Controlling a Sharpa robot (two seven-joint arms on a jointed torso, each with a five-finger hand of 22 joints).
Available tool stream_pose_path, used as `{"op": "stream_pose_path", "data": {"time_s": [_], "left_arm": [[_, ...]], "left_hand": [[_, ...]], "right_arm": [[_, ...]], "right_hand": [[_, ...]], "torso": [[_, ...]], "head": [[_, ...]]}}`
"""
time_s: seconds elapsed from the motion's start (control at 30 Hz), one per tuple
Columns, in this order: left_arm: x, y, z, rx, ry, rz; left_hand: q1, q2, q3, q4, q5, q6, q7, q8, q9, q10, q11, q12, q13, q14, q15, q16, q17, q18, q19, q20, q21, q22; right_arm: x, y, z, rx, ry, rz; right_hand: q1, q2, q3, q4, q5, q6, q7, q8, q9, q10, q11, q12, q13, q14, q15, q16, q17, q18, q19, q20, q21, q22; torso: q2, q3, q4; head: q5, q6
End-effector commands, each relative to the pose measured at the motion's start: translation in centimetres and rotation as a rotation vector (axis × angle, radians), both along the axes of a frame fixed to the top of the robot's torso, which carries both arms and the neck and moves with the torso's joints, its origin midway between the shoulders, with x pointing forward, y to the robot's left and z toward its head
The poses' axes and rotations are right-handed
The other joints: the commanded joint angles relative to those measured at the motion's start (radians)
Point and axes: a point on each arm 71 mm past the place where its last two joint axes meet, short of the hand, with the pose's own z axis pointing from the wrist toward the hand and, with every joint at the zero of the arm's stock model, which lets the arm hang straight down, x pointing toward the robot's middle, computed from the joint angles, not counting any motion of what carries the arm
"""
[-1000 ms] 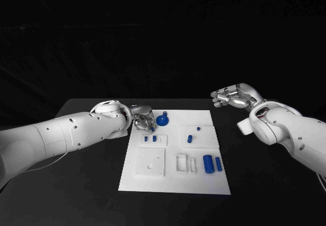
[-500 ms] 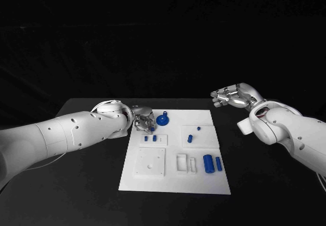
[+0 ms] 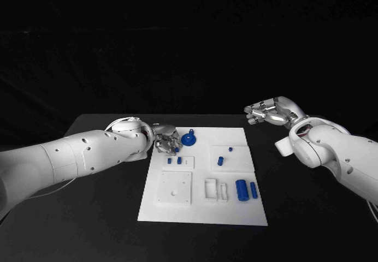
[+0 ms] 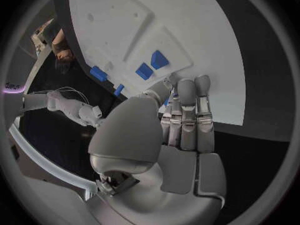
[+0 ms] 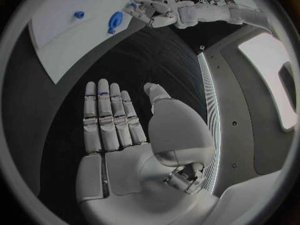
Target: Assemble the parts on the task board
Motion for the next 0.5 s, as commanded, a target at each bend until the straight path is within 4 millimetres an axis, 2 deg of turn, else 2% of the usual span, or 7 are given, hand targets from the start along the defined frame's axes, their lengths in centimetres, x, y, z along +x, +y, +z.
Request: {"op": "stream_pose_path", "data": {"time_s": [0.03,0.13,0.23,0.27,0.33,0.4,0.5], "left_arm": [[0.1,0.2,-0.1,0.002,-0.009,0.017],[0.1,0.4,0.0,0.003,-0.014,0.028],[0.3,0.8,0.0,0.0,-0.021,0.043],[0.3,1.0,0.1,-0.001,-0.024,0.049],[0.4,1.4,0.1,-0.008,-0.034,0.063],[0.6,1.8,0.3,-0.018,-0.044,0.078],[0.8,2.5,0.5,-0.051,-0.055,0.111]], "left_hand": [[0.0,-0.013,0.005,0.001,-0.006,-0.008,-0.001,0.001,-0.001,-0.023,0.008,-0.003,-0.002,-0.007,0.002,0.006,-0.002,0.015,0.0,0.009,-0.007,0.018],[0.002,-0.019,0.006,0.005,-0.007,-0.013,0.0,0.0,-0.002,-0.05,0.017,-0.003,-0.002,-0.013,0.008,0.006,-0.005,0.02,-0.002,0.014,-0.011,0.018],[0.005,-0.022,0.005,0.009,-0.007,-0.008,0.004,0.001,-0.001,-0.069,0.023,-0.003,-0.002,-0.016,0.013,0.005,-0.01,0.027,-0.002,0.021,-0.016,0.017],[0.006,-0.023,0.004,0.01,-0.007,-0.003,0.006,0.001,-0.001,-0.072,0.024,-0.003,-0.002,-0.017,0.013,0.004,-0.012,0.028,-0.002,0.022,-0.017,0.017],[0.014,-0.021,0.01,0.008,-0.001,0.061,0.018,0.007,0.003,-0.075,0.025,-0.003,-0.002,-0.017,0.014,0.001,-0.015,0.031,-0.001,0.023,-0.019,0.018],[0.037,-0.017,0.036,-0.01,0.006,0.103,0.037,0.011,0.005,-0.061,0.023,-0.002,-0.001,-0.026,0.01,-0.007,-0.02,0.034,-0.003,0.02,-0.017,0.022],[0.038,-0.02,0.066,-0.026,0.012,0.128,0.044,0.007,0.004,-0.021,0.012,0.002,-0.002,-0.035,0.003,-0.041,-0.037,0.033,-0.014,0.015,-0.01,0.025]], "right_arm": [[-0.1,0.2,0.1,-0.003,-0.01,0.012],[-0.1,0.3,0.1,-0.021,-0.016,0.017],[-0.2,0.5,0.0,-0.062,-0.025,0.037],[-0.2,0.6,0.0,-0.081,-0.028,0.046],[-0.3,0.8,-0.1,-0.124,-0.036,0.064],[-0.3,0.9,-0.2,-0.166,-0.046,0.081],[-0.4,1.1,-0.4,-0.236,-0.056,0.11]], "right_hand": [[0.008,-0.005,0.004,-0.009,0.0,-0.013,0.003,0.001,0.001,-0.022,0.004,-0.005,-0.001,-0.009,0.002,-0.005,-0.002,0.0,-0.009,0.0,-0.006,-0.001],[0.021,-0.01,0.006,-0.036,-0.013,-0.016,0.005,0.001,0.001,-0.036,0.008,-0.006,-0.001,-0.01,0.003,-0.005,-0.002,0.002,-0.01,0.002,-0.006,-0.001],[0.064,-0.018,0.034,-0.101,-0.061,-0.009,0.005,0.0,0.001,-0.046,0.009,-0.007,-0.002,0.006,-0.003,-0.004,0.0,0.007,0.005,-0.004,0.002,0.002],[0.077,-0.02,0.051,-0.122,-0.076,-0.005,0.004,0.001,0.001,-0.044,0.007,-0.006,-0.002,0.026,-0.011,-0.001,0.003,0.011,0.019,-0.011,0.011,0.005],[0.09,-0.021,0.084,-0.15,-0.097,0.009,0.0,0.002,0.002,-0.031,-0.001,-0.007,-0.002,0.078,-0.031,0.011,0.014,0.018,0.057,-0.029,0.036,0.015],[0.093,-0.027,0.118,-0.175,-0.111,0.031,-0.008,0.002,0.002,0.006,-0.018,-0.006,-0.002,0.161,-0.063,0.038,0.04,0.026,0.119,-0.061,0.082,0.038],[0.106,-0.031,0.146,-0.214,-0.131,0.075,-0.022,0.005,0.005,0.053,-0.04,-0.006,-0.002,0.266,-0.103,0.082,0.093,0.031,0.195,-0.106,0.16,0.083]], "torso": [[0.0,0.0002,-0.0001],[0.0,-0.0001,-0.0009],[-0.001,0.0003,-0.0012],[0.0,0.0004,-0.0012],[0.0,0.0007,-0.0012],[0.0,0.0007,-0.0011],[0.0,0.0007,-0.0009]], "head": [[0.001,0.0],[0.001,0.003],[0.0,0.004],[0.001,0.005],[0.0,0.007],[-0.001,0.008],[-0.008,0.012]]}}
